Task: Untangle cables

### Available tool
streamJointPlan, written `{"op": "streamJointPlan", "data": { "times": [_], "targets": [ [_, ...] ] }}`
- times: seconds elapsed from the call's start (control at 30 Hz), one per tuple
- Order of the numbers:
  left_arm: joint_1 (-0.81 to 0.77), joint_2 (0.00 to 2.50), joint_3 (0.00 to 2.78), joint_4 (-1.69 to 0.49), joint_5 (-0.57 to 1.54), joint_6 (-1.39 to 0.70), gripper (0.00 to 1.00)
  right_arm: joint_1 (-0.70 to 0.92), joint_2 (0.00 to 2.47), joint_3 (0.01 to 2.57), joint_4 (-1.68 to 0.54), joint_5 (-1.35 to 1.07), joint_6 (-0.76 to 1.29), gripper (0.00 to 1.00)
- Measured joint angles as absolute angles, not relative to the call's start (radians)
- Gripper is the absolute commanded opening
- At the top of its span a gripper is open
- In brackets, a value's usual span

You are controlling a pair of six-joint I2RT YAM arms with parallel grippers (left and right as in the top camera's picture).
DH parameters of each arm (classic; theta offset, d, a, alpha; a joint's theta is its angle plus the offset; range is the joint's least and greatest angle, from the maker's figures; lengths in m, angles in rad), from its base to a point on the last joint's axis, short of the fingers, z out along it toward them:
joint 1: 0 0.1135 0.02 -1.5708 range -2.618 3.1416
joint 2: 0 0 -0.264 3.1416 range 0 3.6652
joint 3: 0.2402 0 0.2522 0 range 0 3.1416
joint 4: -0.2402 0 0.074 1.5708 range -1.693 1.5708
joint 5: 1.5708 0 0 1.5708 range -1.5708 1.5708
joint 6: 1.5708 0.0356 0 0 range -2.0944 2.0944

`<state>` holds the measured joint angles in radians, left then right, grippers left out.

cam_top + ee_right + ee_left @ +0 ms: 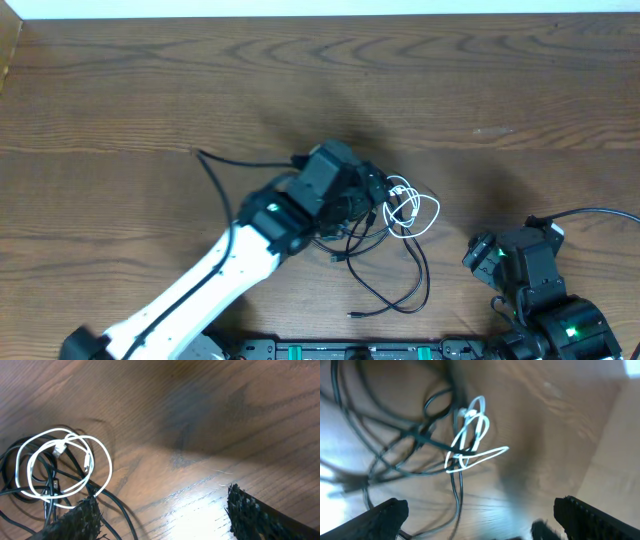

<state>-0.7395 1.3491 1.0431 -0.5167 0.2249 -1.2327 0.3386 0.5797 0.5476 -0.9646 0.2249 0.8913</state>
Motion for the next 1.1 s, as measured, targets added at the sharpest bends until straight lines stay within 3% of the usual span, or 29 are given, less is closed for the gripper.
{"op": "streamJointPlan", "data": {
  "times": [0.33,0.7,0.87,1.1],
  "targets": [
    [-0.806,1.583,1.043,-0.385,0.181,-1.594,0.81,0.339,0.58,0.548,-0.97,0.233,0.891,0.79],
    [-0.859,1.637,1.043,-0.313,0.038,-1.653,0.63,0.339,0.58,0.548,-0.974,0.243,0.857,0.8],
    [-0.86,1.637,1.043,-0.281,0.031,-1.657,0.59,0.339,0.58,0.548,-0.975,0.243,0.851,0.8],
    [-0.86,1.637,1.043,-0.265,0.047,-1.658,0.43,0.339,0.58,0.548,-0.976,0.243,0.851,0.8]
  ]
}}
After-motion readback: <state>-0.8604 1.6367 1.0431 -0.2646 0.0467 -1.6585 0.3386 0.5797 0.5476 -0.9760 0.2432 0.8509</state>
